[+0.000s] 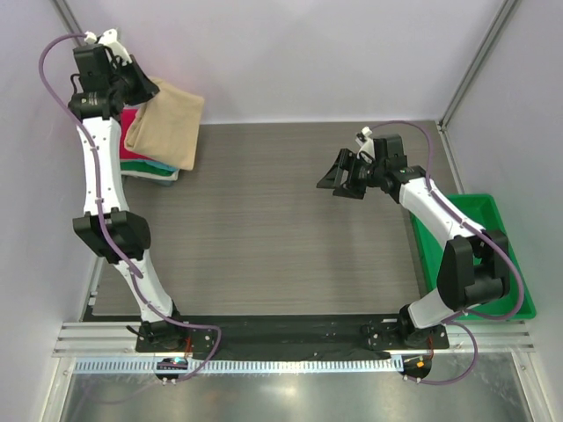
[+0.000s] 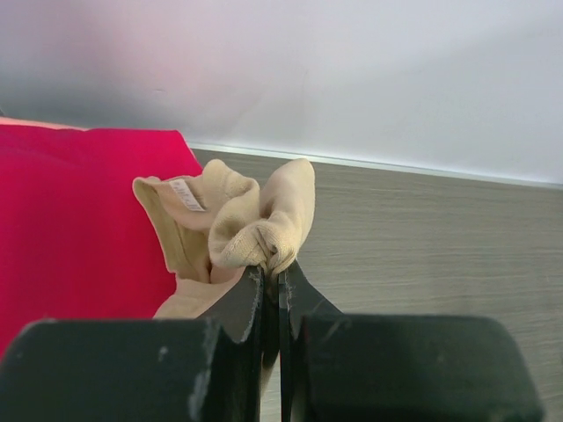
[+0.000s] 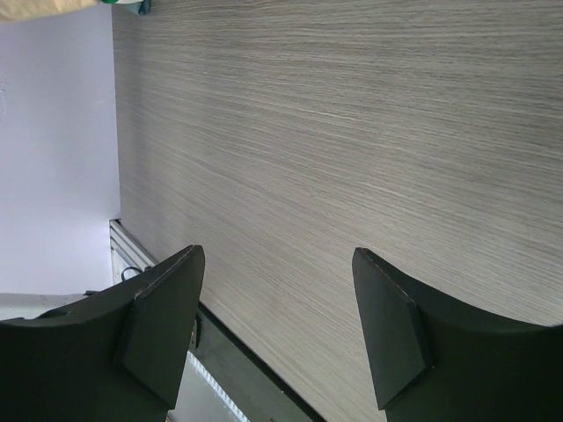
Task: Fold and stack the t-shirts
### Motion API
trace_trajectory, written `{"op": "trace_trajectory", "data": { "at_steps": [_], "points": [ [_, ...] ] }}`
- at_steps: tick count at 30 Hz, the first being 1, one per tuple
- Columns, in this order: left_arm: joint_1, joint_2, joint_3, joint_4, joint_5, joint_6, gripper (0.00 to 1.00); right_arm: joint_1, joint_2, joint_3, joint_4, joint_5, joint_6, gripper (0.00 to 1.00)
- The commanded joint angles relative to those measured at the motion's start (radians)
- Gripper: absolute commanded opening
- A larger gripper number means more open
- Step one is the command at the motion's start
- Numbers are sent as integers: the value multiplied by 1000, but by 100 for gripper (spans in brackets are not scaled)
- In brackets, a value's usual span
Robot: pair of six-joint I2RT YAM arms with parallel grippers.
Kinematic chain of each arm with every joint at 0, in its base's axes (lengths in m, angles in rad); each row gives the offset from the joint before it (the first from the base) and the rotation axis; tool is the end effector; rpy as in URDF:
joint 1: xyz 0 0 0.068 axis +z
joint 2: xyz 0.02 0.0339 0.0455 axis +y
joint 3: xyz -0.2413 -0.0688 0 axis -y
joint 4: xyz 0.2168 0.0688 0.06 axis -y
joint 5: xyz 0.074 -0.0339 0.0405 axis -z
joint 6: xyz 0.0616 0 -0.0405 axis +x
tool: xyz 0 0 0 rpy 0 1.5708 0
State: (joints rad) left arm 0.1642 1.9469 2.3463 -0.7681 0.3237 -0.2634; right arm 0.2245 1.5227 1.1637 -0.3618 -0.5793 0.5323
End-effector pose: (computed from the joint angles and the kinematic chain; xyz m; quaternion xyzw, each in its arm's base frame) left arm 0.4062 0.0475 0.4298 -0.0836 0.8148 -0.1604 0.5508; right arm 0.3111 0.1056 0.2517 0.0175 0.8808 0.3878 0.2711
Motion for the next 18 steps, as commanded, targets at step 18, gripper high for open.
{"op": "trace_trajectory", "data": {
  "at_steps": [18],
  "points": [
    [74,208,272,35,-1,119,0,44,25,-15,57,-16,18,74]
  ]
}}
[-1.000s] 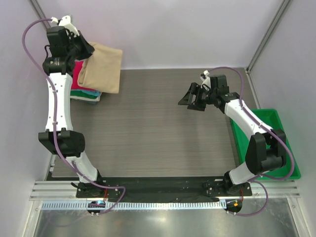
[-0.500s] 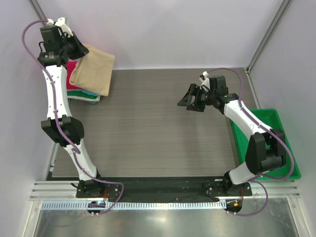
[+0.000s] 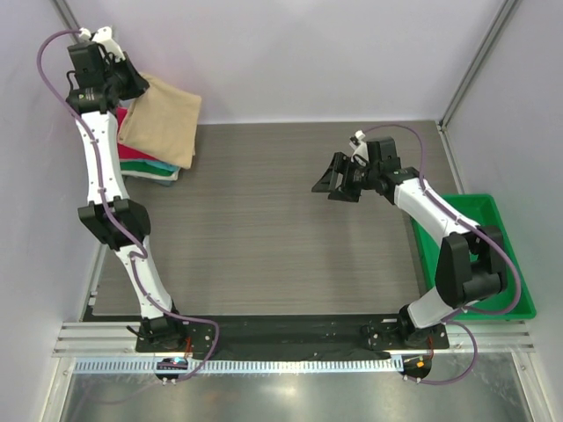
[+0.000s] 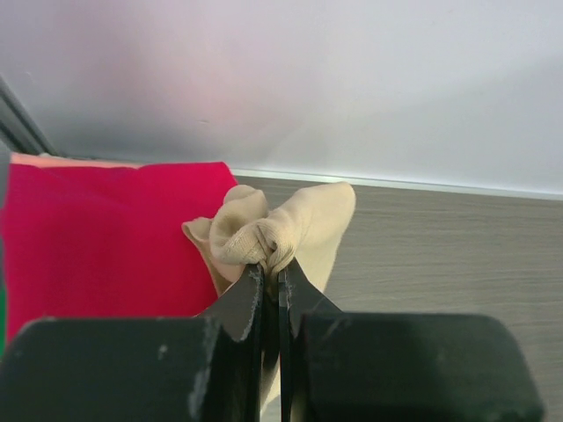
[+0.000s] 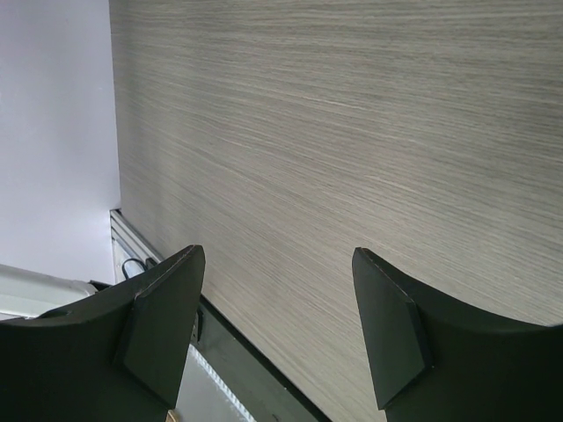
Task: Fold and stack the t-shirts
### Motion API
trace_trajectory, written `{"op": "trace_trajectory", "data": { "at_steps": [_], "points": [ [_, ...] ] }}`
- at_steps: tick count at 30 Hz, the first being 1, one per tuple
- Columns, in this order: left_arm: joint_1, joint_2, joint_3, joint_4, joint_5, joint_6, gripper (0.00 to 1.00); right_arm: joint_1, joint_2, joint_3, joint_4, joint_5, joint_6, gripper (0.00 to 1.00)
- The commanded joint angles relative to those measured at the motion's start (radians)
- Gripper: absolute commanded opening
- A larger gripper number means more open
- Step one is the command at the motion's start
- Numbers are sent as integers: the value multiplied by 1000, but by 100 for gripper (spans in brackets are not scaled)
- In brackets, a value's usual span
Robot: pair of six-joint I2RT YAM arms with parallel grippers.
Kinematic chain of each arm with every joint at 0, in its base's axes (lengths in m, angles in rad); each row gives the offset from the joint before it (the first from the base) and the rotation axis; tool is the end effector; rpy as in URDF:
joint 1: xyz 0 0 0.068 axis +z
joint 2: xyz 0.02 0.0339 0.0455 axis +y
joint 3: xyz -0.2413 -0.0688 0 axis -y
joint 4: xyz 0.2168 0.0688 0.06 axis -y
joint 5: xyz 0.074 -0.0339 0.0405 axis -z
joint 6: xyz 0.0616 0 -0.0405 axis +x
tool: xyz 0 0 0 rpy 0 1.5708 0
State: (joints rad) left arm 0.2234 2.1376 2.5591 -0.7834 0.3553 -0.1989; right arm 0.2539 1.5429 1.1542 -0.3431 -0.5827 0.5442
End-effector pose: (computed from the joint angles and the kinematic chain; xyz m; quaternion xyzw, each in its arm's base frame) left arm 0.4397 0.0779 0.4139 -0.0715 0.8129 -0.1385 0.5611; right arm 0.3109 0.1157 0.2442 0.0108 0.8825 0.3933 0.2576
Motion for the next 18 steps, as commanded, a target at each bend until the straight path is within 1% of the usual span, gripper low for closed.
{"op": "trace_trajectory", "data": {
  "at_steps": [1,4,11,18],
  "points": [
    [16,27,75,50,-41,62,0,16,8,-5,39,-12,8,74],
    [17,57,78,81,-81,84,0,30,22,-7,39,-14,10,74],
    [50,119,96,174,-119,96,0,62,49,-11,41,-8,7,74],
    [99,179,124,281,-122,81,0,74,92,-11,41,-12,7,74]
  ]
}}
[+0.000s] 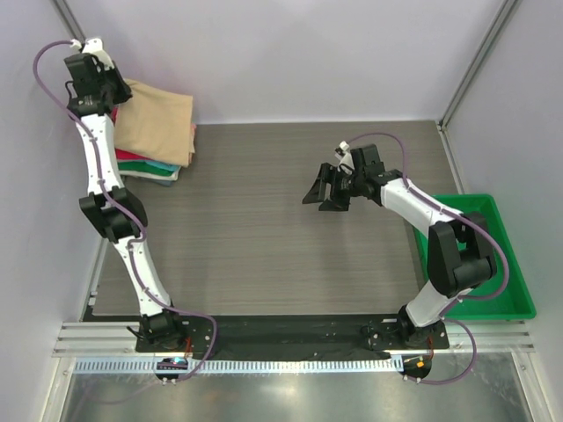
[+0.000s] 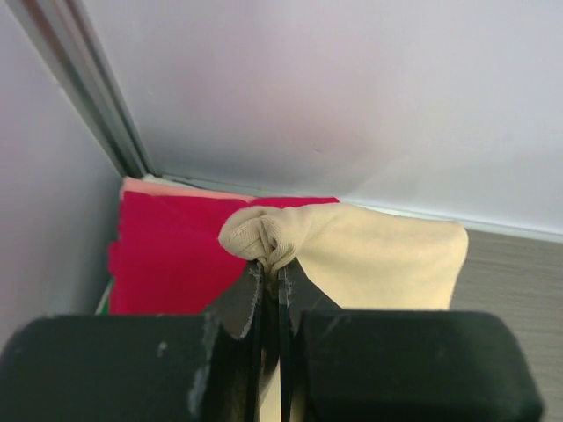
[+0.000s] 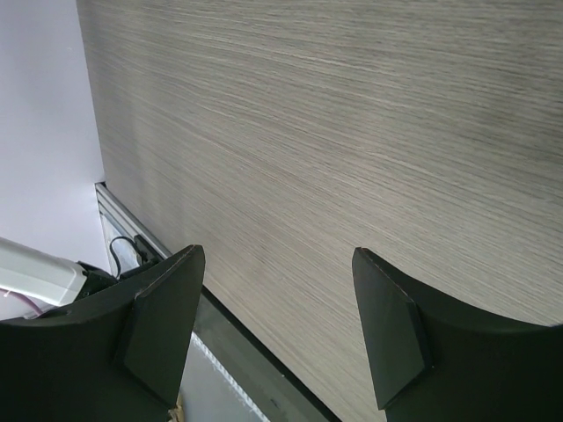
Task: Fold and stack the t-shirts
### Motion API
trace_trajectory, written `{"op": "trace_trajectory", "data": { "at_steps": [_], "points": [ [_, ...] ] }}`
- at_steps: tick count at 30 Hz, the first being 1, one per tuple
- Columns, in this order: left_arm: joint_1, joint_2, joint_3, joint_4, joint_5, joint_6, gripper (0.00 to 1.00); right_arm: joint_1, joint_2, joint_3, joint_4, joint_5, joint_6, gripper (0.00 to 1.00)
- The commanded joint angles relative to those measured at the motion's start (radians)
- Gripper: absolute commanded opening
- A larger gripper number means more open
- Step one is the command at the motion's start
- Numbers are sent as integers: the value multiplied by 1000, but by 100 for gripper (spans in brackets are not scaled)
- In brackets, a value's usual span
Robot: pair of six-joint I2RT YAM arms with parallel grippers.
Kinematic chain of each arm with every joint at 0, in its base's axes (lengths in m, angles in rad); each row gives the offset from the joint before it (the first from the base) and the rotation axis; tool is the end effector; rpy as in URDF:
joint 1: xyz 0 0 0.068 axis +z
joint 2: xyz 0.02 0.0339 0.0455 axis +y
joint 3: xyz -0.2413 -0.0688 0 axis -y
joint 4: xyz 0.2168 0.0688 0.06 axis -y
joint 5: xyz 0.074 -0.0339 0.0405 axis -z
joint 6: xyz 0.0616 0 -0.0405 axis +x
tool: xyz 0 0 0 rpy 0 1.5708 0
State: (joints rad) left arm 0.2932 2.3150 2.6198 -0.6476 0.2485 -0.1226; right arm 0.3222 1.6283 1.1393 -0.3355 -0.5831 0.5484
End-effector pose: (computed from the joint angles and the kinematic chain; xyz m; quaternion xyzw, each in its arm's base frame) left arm 0.4813 0.1295 0.3684 -0.0975 0.8083 -0.0522 0.5782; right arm 0.3104 0.1394 0.2134 -0.0035 0.8980 0.3899 0.2037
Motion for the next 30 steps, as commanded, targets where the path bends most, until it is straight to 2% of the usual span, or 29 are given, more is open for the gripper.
{"op": "trace_trajectory", "data": {
  "at_steps": [1,5,14,22,23,25,26,27,29,30],
  "points": [
    [32,7,66,158,-17,6,0,8,11,5,32,-15,4,74],
    [41,52,71,230,-14,1,0,9,27,5,32,-15,1,74],
    [70,139,85,284,-8,5,2,11,90,10,33,-21,4,74],
    [106,162,14,379,-86,-3,6,15,111,10,32,-23,1,74],
    [110,159,6,384,-106,-12,9,17,113,10,32,-24,2,74],
    [126,150,-12,391,-107,-51,26,18,114,11,32,-26,2,74],
    [129,133,-18,391,-110,-63,37,20,113,11,33,-26,2,74],
    [132,123,-26,396,-106,-75,56,18,111,11,32,-26,2,74],
    [133,83,-50,407,-95,-100,66,21,108,11,32,-26,2,74],
    [133,69,-56,408,-88,-110,76,21,107,13,33,-27,2,74]
  ]
}}
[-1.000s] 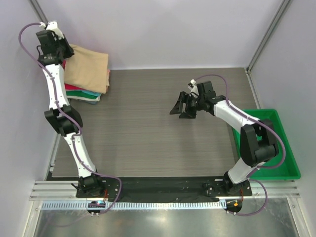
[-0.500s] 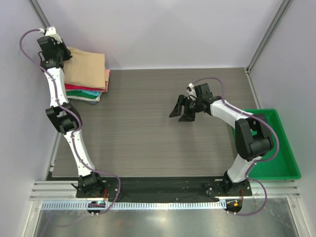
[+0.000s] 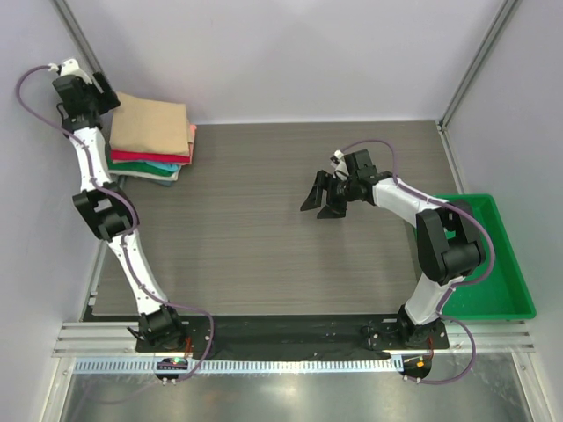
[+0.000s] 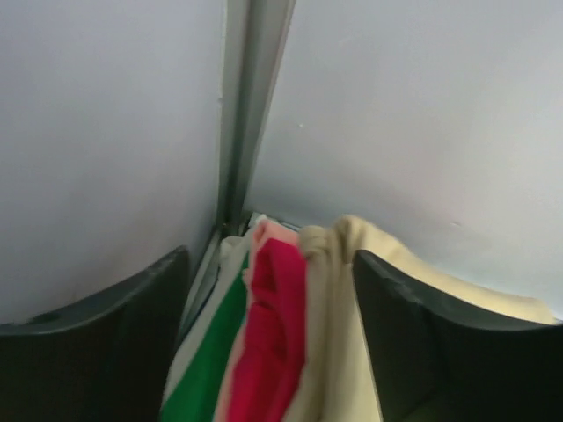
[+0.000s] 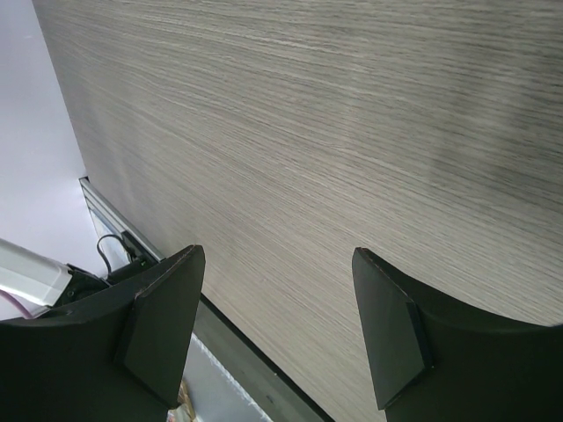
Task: Fold and stack the t-shirts
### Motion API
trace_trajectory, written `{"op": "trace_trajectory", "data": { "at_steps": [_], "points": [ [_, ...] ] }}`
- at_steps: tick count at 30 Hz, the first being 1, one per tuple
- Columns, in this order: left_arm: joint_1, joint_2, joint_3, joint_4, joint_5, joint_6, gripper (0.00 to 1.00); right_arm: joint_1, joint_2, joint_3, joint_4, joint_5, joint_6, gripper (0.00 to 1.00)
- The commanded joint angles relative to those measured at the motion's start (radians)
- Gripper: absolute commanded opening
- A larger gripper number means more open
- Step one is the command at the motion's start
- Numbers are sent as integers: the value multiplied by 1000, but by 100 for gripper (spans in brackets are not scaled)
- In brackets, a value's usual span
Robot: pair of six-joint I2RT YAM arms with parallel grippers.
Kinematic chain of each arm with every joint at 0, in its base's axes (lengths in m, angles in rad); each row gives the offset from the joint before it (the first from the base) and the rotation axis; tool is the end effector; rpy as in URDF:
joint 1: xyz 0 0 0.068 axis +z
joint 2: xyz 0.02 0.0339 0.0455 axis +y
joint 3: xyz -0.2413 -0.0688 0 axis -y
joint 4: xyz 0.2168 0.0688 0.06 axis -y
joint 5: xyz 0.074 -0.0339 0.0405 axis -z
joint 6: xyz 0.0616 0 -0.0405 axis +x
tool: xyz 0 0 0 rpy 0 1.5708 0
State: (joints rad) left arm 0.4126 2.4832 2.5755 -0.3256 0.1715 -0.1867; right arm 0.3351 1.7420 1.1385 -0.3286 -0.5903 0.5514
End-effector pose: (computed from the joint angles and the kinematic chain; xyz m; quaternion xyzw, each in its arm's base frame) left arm 0.5101 0.2118 0.3097 -0.1800 0.7626 0.0029 0.6214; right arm 0.3176 0.1469 0.1771 0.0073 0.9129 0.3783 0.1529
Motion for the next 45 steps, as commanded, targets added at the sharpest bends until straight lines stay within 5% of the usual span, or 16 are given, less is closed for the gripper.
{"op": "trace_trajectory", "data": {
  "at_steps": [1,6,21,31,36,40,45],
  "points": [
    [14,-110,-26,88,-6,-62,81,10,-9,12,26,-23,1,74],
    [-3,-217,-116,86,-33,-80,99,19,-27,20,26,-23,4,73],
    [-116,-657,-555,83,-343,-62,100,61,-67,30,22,7,-5,74],
    [-186,-1213,-1142,92,-352,-152,100,99,-177,50,-36,99,-31,75],
    [-186,-1542,-1566,125,-408,-194,100,134,-326,0,-43,152,-21,75],
    [-186,-1803,-1892,261,-395,-244,100,168,-415,-52,-36,202,-10,75],
    [-187,-1936,-2182,393,-373,-258,100,196,-519,-126,-12,242,24,75]
  ]
}}
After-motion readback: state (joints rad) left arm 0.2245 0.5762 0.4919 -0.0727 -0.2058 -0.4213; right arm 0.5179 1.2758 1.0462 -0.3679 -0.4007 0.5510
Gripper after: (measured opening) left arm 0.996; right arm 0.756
